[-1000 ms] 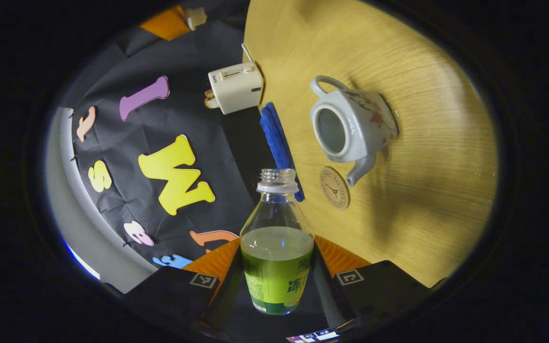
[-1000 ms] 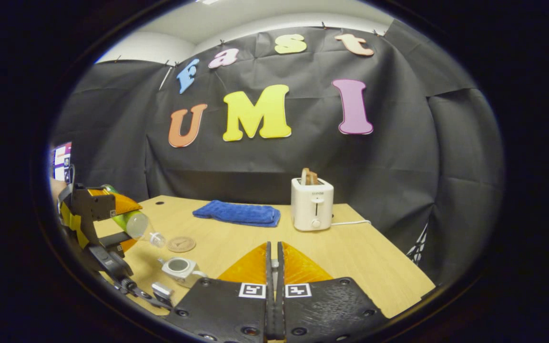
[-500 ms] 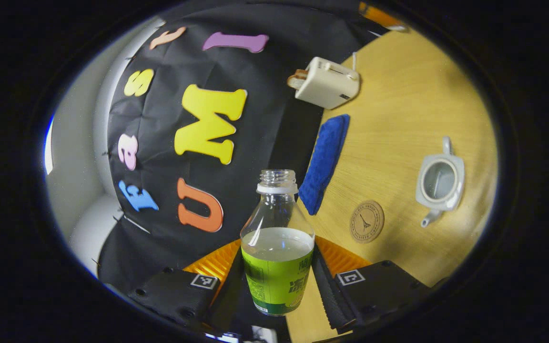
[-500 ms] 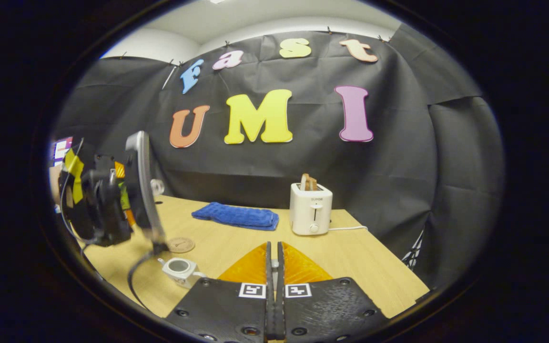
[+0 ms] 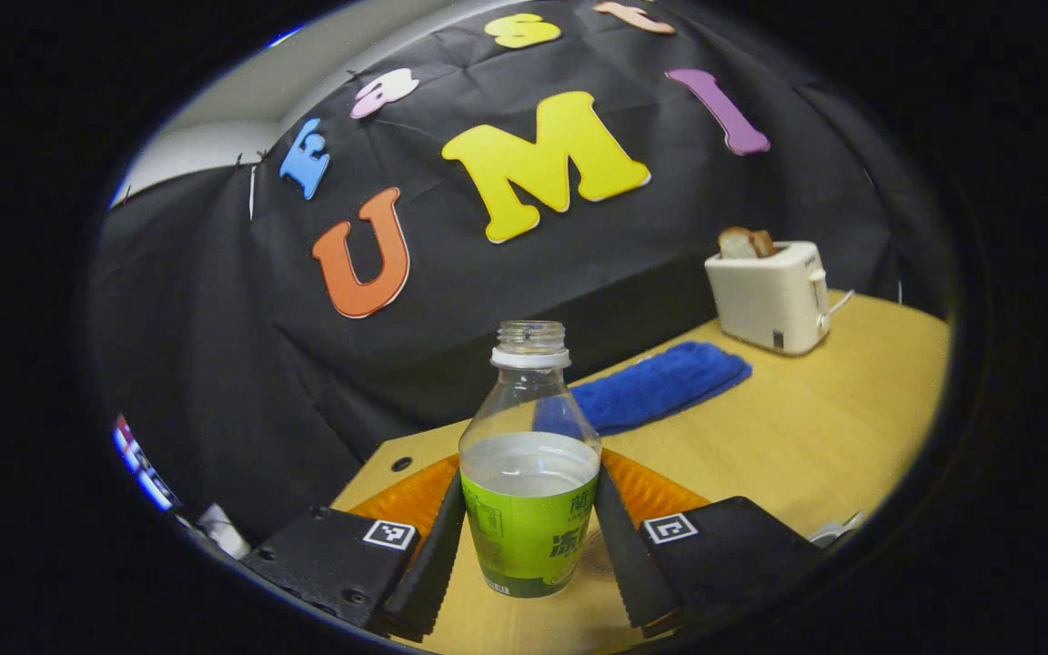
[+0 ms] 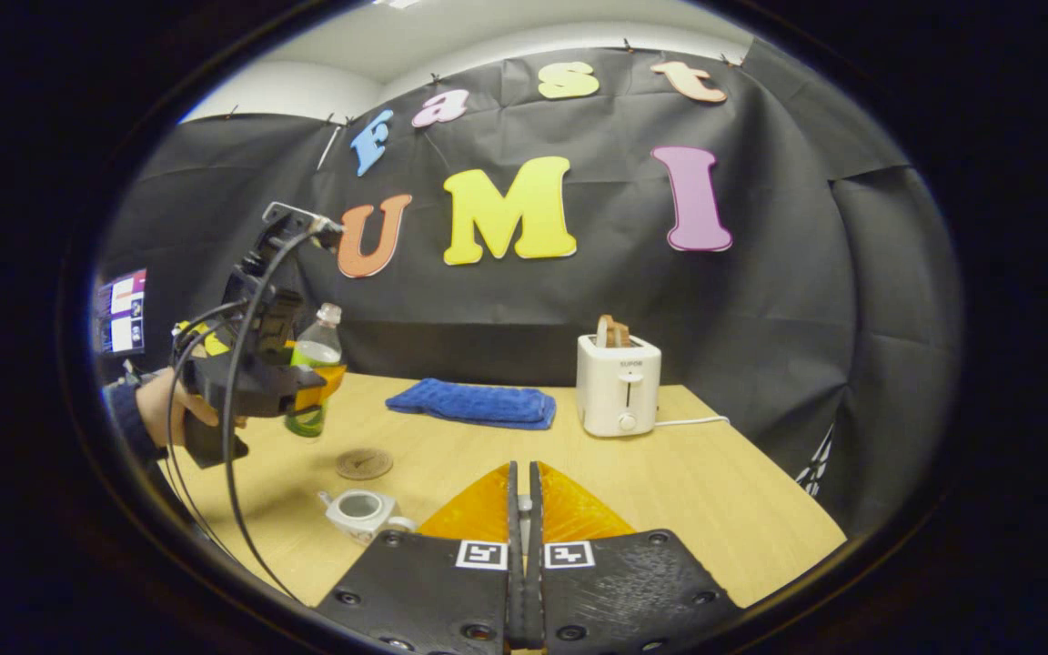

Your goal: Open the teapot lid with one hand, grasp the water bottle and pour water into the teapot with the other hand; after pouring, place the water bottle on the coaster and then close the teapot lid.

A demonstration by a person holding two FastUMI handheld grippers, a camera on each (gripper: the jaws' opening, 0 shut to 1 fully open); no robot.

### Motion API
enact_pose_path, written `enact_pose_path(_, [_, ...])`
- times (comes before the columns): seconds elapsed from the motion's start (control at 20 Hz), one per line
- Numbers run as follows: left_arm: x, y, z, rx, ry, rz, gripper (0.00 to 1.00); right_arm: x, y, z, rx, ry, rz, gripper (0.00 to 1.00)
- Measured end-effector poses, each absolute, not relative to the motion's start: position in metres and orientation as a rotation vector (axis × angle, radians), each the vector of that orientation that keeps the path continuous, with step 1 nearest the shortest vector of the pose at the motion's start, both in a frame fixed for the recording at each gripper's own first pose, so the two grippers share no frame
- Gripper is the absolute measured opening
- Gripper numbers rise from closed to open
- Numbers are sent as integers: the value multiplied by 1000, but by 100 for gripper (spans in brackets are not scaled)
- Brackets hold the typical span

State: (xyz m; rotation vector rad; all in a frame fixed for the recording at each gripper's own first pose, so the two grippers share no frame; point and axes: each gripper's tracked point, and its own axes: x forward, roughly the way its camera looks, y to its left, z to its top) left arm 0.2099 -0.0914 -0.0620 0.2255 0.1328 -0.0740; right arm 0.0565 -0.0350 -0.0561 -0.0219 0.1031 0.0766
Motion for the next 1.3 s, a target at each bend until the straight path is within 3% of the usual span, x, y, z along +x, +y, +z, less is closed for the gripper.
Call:
enact_pose_path(0.3, [220,-103,-72,-16,51,-101,77,68,-29,-76,11,152,101,0])
enact_pose_path(0.8, [232,-109,-86,-82,40,-140,80,73,-20,-91,-21,178,104,0])
enact_pose_path(1.05, [221,-108,-69,-35,-2,-138,98,72,-15,-89,-31,174,109,0])
enact_pose_path(1.3, [188,-95,-29,-31,-94,-96,98,67,1,-83,-18,146,150,0])
